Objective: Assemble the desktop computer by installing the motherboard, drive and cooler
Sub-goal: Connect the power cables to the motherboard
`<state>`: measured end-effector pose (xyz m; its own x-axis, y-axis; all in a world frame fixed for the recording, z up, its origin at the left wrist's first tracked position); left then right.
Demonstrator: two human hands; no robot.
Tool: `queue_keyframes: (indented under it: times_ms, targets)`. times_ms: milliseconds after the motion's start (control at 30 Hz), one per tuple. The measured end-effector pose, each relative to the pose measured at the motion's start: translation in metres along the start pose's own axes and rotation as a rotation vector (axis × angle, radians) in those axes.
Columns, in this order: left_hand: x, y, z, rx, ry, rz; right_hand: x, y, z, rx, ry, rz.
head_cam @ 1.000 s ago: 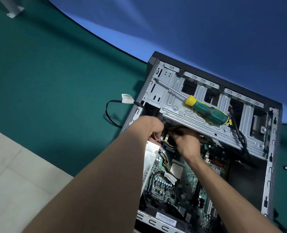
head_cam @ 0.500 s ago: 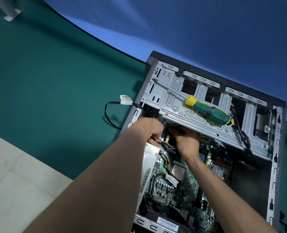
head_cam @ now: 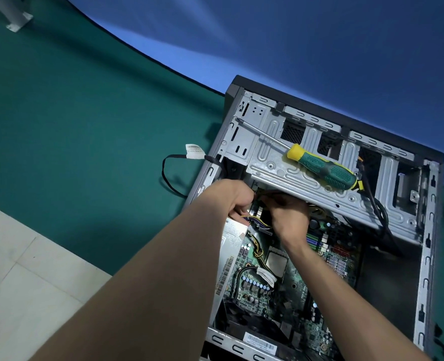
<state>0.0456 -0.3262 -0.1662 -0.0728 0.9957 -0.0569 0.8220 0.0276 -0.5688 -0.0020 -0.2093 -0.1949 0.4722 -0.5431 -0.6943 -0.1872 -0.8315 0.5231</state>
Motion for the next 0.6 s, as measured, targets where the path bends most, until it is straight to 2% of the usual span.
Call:
queue_keyframes:
  times_ms: [67,167,233,333,467,600]
  targets:
    - [-0.0002,0.0006,0.0021,0.005,-0.007,0.012,0.0004,-0.003,0.0035,0.053,0.002,-0.077]
    - [-0.0016,0.0016,0.005,0.009,-0.029,0.024,-0.0015,-0.0089,0.0054,0.183,0.066,-0.005]
    - [-0.0017,0.0019,0.0056,0.009,-0.037,0.0,0.0009,-0.009,0.0068,0.097,0.129,-0.071]
    - [-0.002,0.0022,0.0057,0.001,-0.04,0.007,0.0028,-0.0079,0.0056,-0.033,0.043,-0.124]
    - [-0.0034,0.0041,0.0093,0.015,-0.06,0.033,0.0027,-0.0058,0.0022,-0.046,0.0,0.099]
    - [-0.0035,0.0032,0.0107,0.045,-0.068,0.051,0.0049,-0.0075,0.0041,-0.037,0.042,0.025]
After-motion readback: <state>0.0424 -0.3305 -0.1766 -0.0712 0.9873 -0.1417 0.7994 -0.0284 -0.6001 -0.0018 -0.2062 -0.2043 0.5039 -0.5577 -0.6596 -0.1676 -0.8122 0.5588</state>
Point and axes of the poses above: each hand's wrist, its own z-axis towards the middle knuckle, its own x-axis out of the palm, y = z × x, the point moved 2 cm from there along z, towards the middle knuckle, and after that the axes turned 13 degrees about x, right-handed, at the moved point
